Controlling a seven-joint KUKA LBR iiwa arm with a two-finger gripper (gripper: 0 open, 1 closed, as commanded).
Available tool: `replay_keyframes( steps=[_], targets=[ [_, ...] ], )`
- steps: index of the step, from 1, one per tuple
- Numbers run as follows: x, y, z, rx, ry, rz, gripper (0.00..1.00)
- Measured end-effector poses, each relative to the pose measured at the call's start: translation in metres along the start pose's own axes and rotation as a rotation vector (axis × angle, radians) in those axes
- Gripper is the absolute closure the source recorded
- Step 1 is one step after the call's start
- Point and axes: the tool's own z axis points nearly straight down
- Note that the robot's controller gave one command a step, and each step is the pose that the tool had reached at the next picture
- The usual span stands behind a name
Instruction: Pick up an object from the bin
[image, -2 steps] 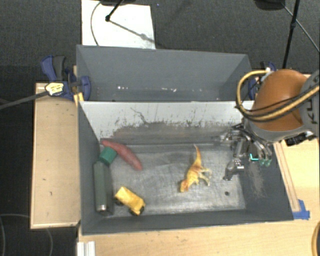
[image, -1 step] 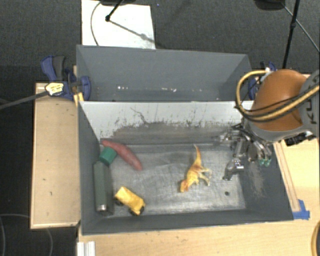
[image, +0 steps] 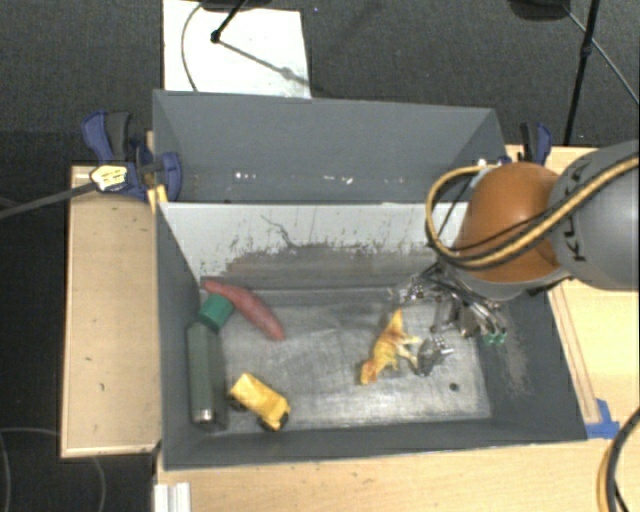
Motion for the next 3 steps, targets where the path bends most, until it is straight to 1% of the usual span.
replay_keyframes(
  steps=[1, 2, 3],
  targets=[
    [-0.0274, -0.0002, 0.0381, 0.005, -0.002, 0.208, 1.00],
    [-0.0280, 0.0004, 0.0389, 0.004, -0.006, 0.205, 0.00],
    [-0.0293, 0.0002, 0.0371, 0.005, -0.010, 0.202, 1.00]
  ],
)
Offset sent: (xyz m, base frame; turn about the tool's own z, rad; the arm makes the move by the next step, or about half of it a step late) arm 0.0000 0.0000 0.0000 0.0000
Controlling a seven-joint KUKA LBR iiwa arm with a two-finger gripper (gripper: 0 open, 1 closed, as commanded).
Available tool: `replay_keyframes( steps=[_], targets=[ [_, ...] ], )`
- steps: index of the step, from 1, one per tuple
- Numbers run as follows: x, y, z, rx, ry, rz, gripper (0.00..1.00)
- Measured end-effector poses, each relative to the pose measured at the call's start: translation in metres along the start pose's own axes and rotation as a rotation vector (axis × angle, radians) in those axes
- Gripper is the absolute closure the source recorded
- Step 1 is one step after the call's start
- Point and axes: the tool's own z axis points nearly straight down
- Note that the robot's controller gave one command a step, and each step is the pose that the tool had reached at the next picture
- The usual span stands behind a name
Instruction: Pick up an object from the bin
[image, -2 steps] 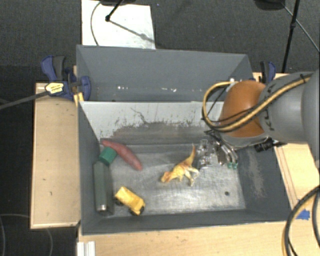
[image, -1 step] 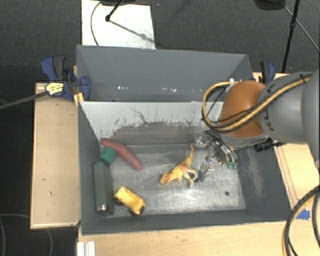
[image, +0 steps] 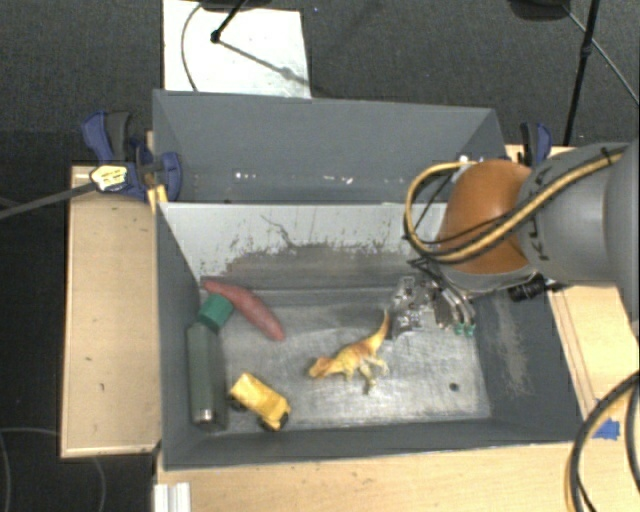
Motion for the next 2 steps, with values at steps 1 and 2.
replay_keyframes(
  steps=[1, 2],
  targets=[
    [0.000, 0.000, 0.000, 0.000, 0.000, -0.001, 1.00],
    [0.030, -0.020, -0.036, -0.002, 0.019, 0.019, 1.00]
  ],
)
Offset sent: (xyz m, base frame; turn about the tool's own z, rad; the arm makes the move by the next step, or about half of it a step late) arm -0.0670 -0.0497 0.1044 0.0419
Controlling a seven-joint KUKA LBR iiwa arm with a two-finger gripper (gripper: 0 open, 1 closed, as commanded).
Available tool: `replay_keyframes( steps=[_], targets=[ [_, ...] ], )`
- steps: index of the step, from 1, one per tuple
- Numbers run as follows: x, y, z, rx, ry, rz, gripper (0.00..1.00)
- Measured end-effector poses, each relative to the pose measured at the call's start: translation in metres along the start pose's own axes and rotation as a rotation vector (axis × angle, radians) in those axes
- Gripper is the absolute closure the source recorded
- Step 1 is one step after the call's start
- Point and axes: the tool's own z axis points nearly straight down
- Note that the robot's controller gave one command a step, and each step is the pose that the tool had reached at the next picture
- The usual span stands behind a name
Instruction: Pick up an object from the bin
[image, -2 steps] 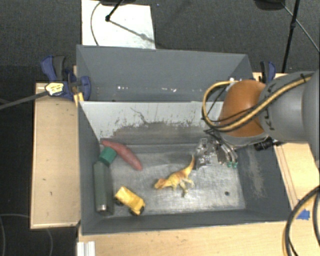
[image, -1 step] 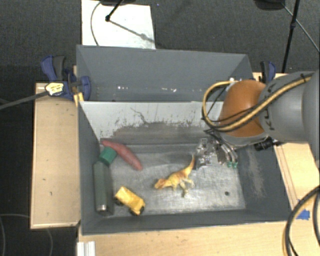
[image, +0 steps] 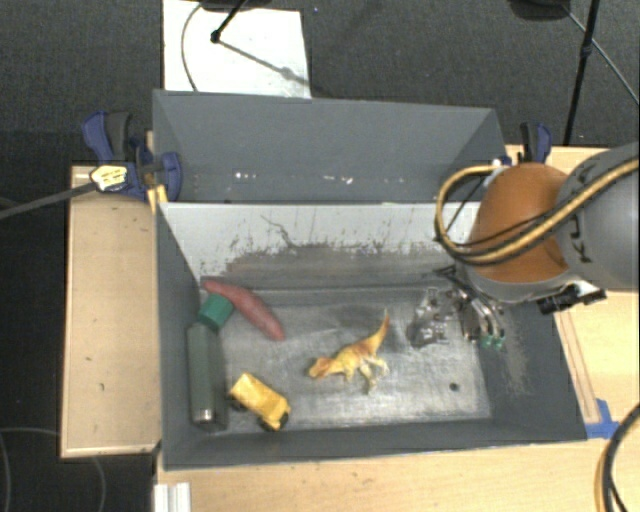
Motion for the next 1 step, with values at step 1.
replay_keyframes(
  steps=[1],
  targets=[
    [0.0061, -0.0148, -0.0612, 0.003, -0.008, -0.031, 1.00]
  ],
)
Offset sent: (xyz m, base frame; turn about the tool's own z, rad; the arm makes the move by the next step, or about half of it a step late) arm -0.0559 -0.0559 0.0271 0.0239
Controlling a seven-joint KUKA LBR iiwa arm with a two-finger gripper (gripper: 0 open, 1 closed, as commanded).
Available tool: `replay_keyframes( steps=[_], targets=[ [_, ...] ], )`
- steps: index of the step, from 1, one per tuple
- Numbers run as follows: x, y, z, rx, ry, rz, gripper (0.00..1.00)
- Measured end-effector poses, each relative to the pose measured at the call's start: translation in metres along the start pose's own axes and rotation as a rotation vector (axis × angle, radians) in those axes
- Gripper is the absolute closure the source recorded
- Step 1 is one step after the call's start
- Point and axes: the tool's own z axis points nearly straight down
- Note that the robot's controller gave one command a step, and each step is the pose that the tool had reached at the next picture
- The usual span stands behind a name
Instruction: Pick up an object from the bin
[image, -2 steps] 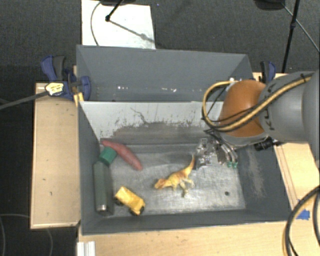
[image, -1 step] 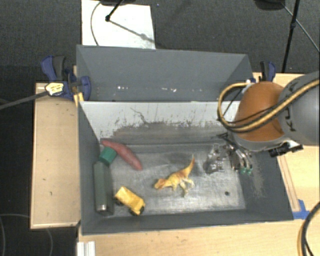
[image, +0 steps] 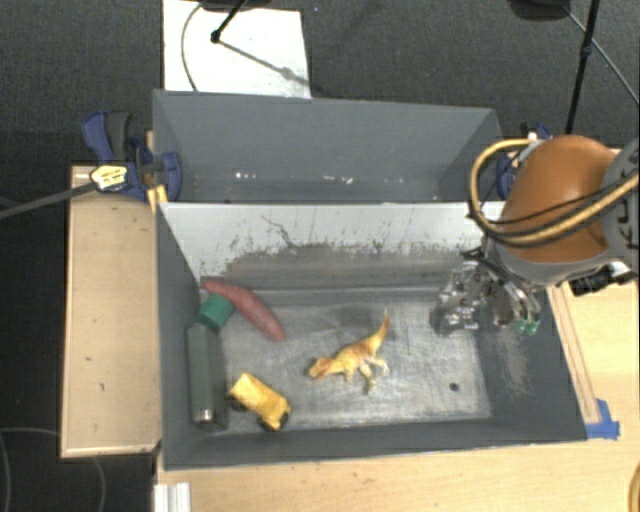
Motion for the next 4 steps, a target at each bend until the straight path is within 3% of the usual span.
replay_keyframes(
  steps=[1, 2, 3, 4],
  targets=[
    [0.050, -0.044, 0.037, -0.001, 0.003, 0.061, 0.00],
    [0.047, -0.043, 0.034, -0.001, -0.004, 0.057, 0.00],
    [0.055, 0.024, 0.098, -0.002, -0.007, 0.010, 1.00],
    [0.055, 0.024, 0.098, -0.002, -0.007, 0.009, 1.00]
  ],
)
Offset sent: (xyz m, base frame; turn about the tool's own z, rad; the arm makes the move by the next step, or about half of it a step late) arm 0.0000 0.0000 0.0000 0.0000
